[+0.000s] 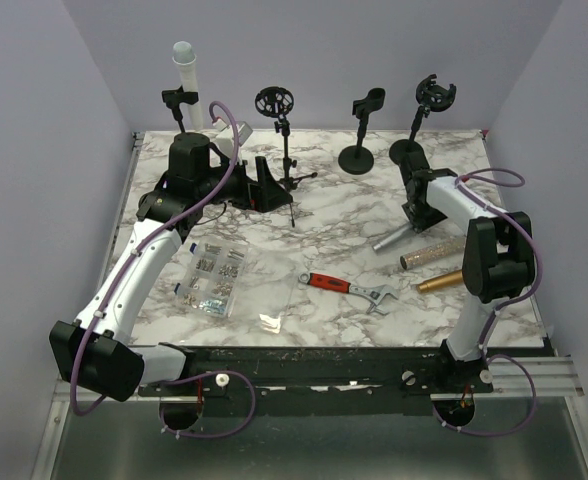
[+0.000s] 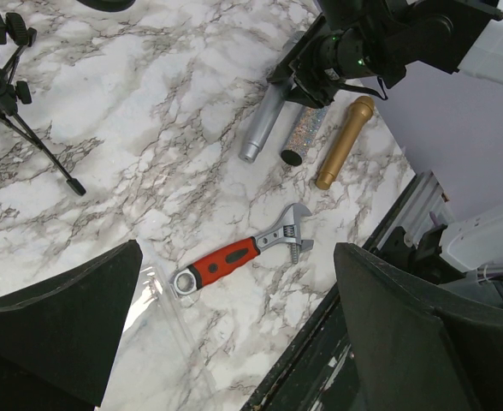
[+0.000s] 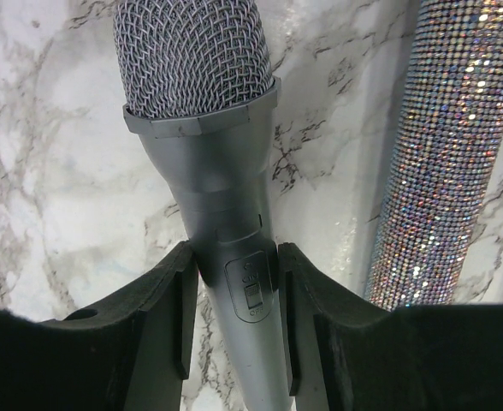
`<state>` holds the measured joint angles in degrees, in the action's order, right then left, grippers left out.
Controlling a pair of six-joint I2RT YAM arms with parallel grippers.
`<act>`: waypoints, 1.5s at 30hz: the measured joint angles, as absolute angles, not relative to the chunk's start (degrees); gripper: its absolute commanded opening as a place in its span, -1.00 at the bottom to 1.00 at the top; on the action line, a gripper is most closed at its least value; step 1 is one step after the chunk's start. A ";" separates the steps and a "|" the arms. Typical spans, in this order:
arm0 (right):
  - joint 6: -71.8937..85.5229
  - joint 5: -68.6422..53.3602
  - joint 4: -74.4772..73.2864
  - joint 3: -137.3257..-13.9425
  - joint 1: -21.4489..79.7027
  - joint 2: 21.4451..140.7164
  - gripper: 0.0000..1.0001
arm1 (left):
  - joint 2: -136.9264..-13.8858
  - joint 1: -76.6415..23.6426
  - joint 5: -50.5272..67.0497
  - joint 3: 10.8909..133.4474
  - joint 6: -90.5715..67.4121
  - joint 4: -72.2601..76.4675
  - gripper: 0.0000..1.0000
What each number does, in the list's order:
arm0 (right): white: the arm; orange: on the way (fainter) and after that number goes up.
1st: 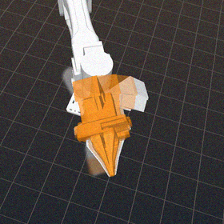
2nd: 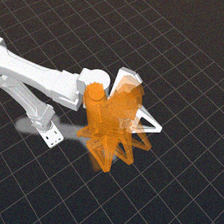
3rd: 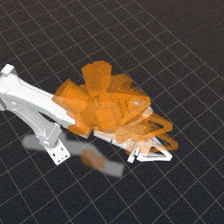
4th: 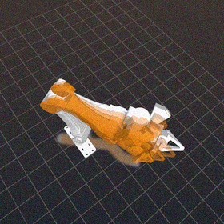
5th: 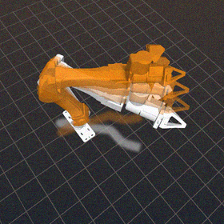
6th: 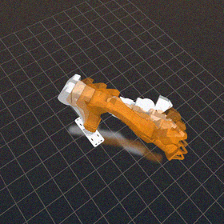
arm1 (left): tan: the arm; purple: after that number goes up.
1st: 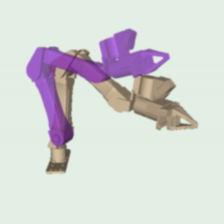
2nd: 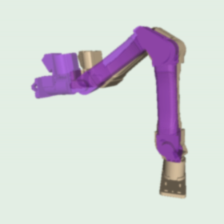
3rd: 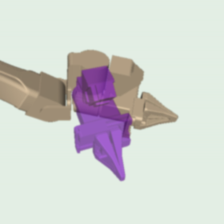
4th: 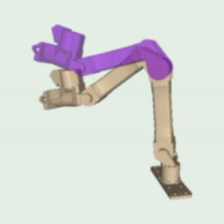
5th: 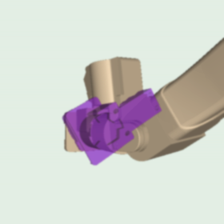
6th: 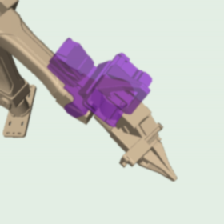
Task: Remove the microphone from the stand
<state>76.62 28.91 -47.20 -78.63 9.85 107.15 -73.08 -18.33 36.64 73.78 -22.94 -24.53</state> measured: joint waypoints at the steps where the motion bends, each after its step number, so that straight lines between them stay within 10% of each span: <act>1: 76.73 29.12 -47.18 -78.30 9.76 107.15 -0.99 | -73.08 -18.33 36.64 73.78 -22.94 -24.53 0.97; 33: 76.77 30.24 -45.39 -72.99 9.26 107.15 -0.70 | -73.30 -18.33 36.62 73.58 -22.96 -24.51 0.97; 45: 74.96 30.22 -44.84 -72.99 9.26 107.15 -0.20 | -73.47 -18.35 36.64 73.58 -22.96 -24.49 0.97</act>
<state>74.96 30.22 -44.84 -72.99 9.26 107.15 -73.47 -18.35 36.64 73.58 -22.96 -24.49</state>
